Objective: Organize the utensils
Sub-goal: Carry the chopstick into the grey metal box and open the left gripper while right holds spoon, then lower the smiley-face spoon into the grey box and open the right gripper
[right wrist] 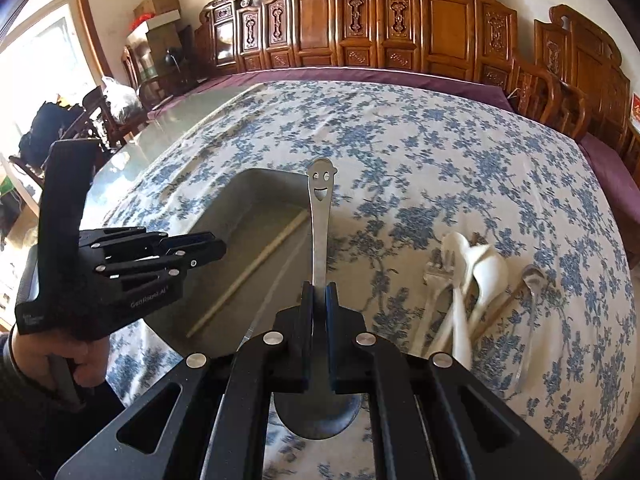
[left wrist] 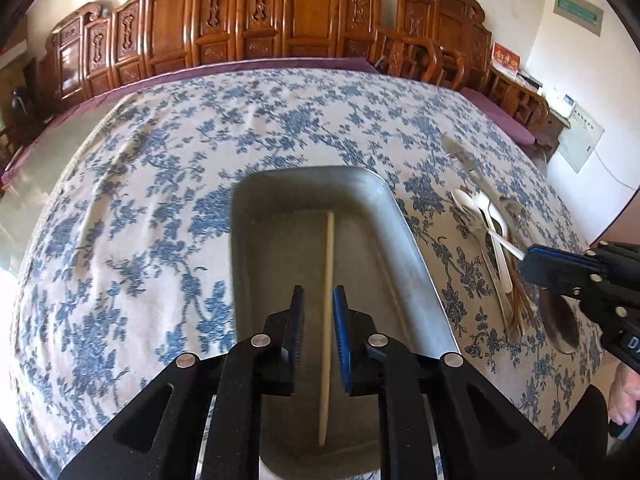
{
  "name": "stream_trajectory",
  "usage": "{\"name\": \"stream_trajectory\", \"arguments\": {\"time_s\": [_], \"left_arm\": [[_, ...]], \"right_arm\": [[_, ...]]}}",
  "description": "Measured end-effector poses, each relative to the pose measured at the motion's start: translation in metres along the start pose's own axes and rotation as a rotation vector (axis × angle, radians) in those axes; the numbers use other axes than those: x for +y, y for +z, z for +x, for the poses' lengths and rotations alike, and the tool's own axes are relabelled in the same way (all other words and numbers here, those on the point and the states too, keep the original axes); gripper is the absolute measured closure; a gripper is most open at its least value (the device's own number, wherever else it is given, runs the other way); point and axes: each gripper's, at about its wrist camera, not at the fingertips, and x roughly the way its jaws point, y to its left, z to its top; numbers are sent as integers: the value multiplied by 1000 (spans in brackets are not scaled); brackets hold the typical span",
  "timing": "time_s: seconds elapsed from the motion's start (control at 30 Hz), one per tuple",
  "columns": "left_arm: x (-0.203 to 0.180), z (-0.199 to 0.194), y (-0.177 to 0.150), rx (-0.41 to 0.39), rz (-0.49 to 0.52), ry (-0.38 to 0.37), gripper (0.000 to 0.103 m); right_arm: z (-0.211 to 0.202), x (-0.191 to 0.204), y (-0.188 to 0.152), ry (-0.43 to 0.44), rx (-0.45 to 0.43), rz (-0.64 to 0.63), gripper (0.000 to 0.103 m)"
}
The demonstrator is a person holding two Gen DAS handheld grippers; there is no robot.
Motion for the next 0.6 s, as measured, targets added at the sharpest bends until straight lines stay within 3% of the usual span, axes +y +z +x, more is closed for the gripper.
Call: {"name": "stream_trajectory", "arguments": {"time_s": [0.4,0.6], "left_arm": [[46,-32,2,-65,-46,58,90],[63,-41,3,-74,-66,88,90]], "right_arm": [[53,53,13,83,67,25,96],[80,70,9,66,112,-1,96]]}}
